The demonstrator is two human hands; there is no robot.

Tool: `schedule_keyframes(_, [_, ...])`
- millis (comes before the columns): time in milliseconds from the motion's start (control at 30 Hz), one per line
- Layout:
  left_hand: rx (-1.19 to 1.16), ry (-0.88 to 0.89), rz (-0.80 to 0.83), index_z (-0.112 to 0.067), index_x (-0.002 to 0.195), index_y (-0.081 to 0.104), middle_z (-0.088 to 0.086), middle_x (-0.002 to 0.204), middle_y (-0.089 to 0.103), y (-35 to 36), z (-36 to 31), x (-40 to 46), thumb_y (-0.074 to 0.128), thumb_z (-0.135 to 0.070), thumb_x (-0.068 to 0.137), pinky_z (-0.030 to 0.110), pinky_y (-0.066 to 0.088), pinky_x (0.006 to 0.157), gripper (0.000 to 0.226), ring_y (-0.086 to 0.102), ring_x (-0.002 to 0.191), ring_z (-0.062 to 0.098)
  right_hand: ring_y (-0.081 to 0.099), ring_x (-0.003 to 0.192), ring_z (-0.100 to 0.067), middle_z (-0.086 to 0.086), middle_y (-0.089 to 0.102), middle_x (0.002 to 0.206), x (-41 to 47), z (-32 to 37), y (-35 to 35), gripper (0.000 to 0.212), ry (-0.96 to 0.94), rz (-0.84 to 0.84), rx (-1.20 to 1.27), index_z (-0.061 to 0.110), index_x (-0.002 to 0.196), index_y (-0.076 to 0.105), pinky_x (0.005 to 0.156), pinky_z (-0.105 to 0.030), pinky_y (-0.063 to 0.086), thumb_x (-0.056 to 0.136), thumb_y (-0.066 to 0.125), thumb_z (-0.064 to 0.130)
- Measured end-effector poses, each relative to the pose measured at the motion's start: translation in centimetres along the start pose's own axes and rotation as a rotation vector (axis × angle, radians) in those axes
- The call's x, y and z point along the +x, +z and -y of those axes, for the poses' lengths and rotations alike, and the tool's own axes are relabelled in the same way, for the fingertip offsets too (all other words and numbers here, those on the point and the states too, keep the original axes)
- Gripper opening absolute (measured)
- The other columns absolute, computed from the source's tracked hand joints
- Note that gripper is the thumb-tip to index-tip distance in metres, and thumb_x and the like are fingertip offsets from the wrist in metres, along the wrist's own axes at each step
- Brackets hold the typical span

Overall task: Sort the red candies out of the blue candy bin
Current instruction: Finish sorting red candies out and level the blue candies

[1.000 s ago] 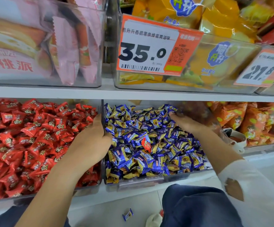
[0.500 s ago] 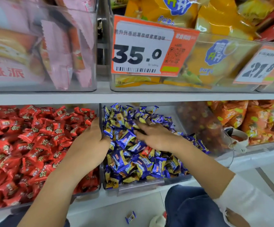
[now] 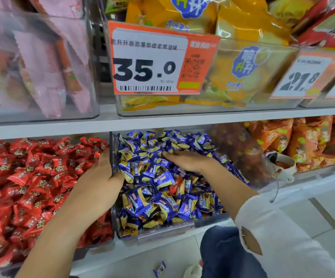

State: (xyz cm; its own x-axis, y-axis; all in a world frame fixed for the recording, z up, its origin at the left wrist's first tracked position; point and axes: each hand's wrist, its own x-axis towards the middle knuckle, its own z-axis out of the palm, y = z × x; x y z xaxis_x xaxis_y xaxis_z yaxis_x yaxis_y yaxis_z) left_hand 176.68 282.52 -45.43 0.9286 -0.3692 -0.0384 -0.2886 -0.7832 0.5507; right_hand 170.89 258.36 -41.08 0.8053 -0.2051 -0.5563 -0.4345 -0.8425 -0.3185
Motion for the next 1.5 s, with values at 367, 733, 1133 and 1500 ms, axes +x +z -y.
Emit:
schedule_keyframes(367, [-0.066,0.007,0.057,-0.021,0.101,0.052,0.001,0.081,0.064,-1.8,-1.8,-1.7,0.045,-0.041,0.084,0.037,0.052,0.06,0.027,0.061,0.068,0.021,0.032,0.138,-0.02,0.0,0.04,0.147,-2.2,-6.1,-5.0,0.052,-0.04,-0.38,0.426,0.022,0.14,0.045,0.106,-0.029,0.024,0.096,0.039,0.05])
schedule_keyframes(733, [-0.158,-0.03,0.11,-0.019,0.119,0.038,0.01,0.094,0.06,-5.1,-5.6,-5.2,0.047,-0.018,0.092,0.04,0.046,0.072,0.029,0.055,0.074,0.023,0.056,0.102,0.002,0.016,0.063,0.111,-9.1,-2.4,-0.5,0.026,-0.446,-0.43,0.097,0.032,0.111,0.067,0.091,-0.021,0.044,0.086,0.067,0.028])
schedule_keyframes(1133, [-0.041,0.324,-0.315,-0.021,0.133,0.05,0.0,0.123,0.059,-5.7,-6.7,-7.1,0.057,-0.043,0.085,0.029,0.034,0.095,0.053,0.046,0.114,0.017,0.065,0.076,-0.002,0.011,0.071,0.081,-9.6,1.8,1.2,0.011,-0.54,-0.543,0.439,0.024,0.083,0.072,0.076,-0.019,0.051,0.082,0.071,0.014])
schedule_keyframes(1500, [-0.139,0.087,-0.448,-0.017,0.121,0.06,0.008,0.106,0.068,-7.8,-3.8,-7.4,0.059,-0.045,0.088,0.031,0.042,0.083,0.043,0.06,0.101,0.03,0.061,0.101,-0.003,0.01,0.069,0.103,-10.6,2.0,2.6,0.022,-0.777,-0.568,0.234,0.024,0.101,0.072,0.093,-0.024,0.047,0.085,0.062,0.036])
